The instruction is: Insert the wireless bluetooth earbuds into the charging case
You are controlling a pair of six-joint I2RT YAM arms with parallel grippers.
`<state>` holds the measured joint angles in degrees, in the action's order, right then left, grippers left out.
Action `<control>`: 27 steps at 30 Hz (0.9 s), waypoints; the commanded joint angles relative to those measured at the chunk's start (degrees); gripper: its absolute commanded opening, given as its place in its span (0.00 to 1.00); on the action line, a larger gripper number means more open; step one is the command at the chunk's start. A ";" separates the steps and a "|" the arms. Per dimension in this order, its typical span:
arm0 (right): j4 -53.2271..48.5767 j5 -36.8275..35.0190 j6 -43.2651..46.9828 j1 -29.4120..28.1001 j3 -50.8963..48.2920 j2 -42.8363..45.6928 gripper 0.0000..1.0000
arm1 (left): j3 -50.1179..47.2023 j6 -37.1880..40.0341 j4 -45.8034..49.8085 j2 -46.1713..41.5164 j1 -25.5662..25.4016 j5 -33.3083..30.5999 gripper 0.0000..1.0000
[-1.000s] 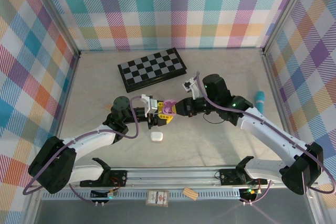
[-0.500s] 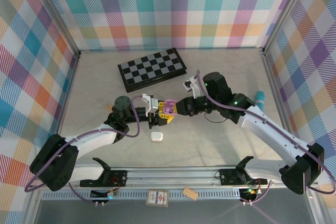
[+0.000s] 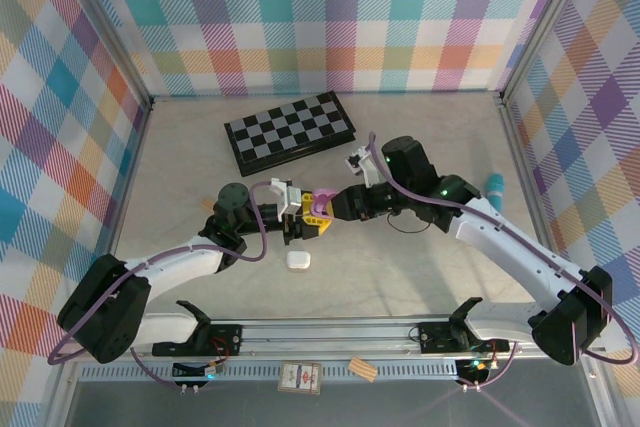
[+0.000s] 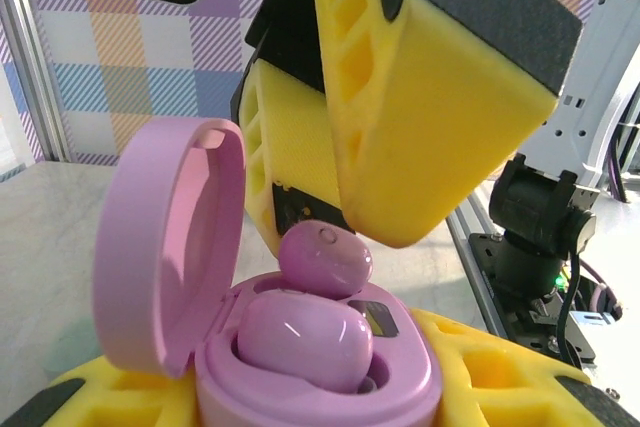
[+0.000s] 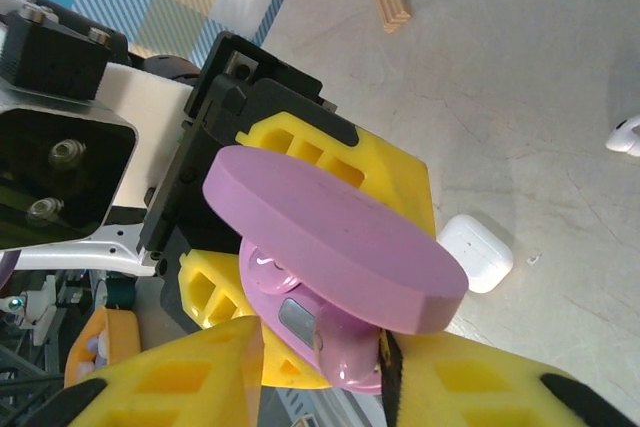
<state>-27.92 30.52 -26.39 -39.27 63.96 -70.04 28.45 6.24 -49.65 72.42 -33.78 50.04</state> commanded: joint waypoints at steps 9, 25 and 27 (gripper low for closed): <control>-0.25 -3.52 1.51 1.38 -1.01 5.25 0.58 | 1.17 -0.60 -5.02 -0.76 -0.67 1.21 0.35; -0.02 -12.06 -3.81 3.07 6.32 -1.00 0.69 | 1.80 -0.70 -5.70 -0.15 -1.02 2.36 0.35; -0.89 -11.49 -3.41 3.12 6.52 -1.82 0.69 | 1.62 -0.64 -6.08 -0.09 -1.02 2.19 0.35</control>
<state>-26.24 20.14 -29.56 -36.36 68.64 -71.18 28.69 5.58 -52.62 72.44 -34.11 50.54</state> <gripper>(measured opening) 0.687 0.377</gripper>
